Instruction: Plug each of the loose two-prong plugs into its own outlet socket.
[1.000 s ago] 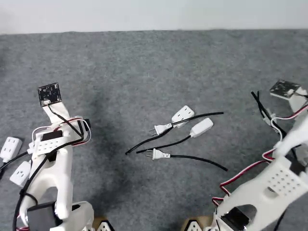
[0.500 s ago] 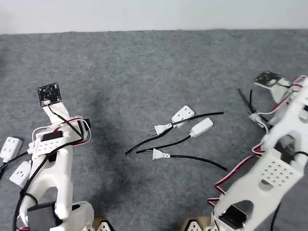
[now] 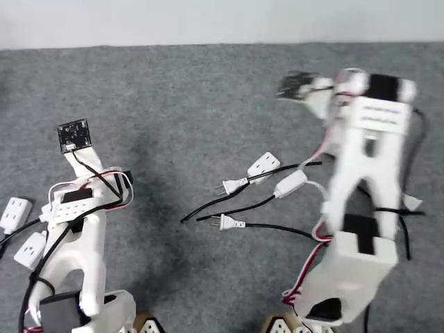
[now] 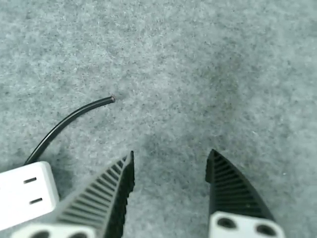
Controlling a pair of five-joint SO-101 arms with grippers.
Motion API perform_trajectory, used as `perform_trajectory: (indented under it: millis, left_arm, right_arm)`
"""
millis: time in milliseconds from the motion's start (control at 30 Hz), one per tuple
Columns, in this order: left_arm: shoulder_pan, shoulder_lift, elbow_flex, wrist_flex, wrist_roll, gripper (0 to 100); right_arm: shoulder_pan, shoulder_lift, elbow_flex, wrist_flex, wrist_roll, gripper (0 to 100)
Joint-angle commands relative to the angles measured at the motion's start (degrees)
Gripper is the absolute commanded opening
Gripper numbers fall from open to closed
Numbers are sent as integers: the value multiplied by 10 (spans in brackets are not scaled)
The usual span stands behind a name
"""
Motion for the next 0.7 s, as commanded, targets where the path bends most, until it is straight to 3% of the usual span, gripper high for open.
perform_trajectory:
  millis: [0, 267, 667]
  left_arm:
    - [2, -16, 0, -11, 1, 225]
    - [4, -16, -1, -13, 1, 225]
    - [4, -16, -2, -14, 1, 225]
  right_arm:
    - [-61, 0, 8, 4, -28, 434]
    - [-102, 116, 7, -77, -40, 434]
    - [-87, 208, 7, -99, -37, 431]
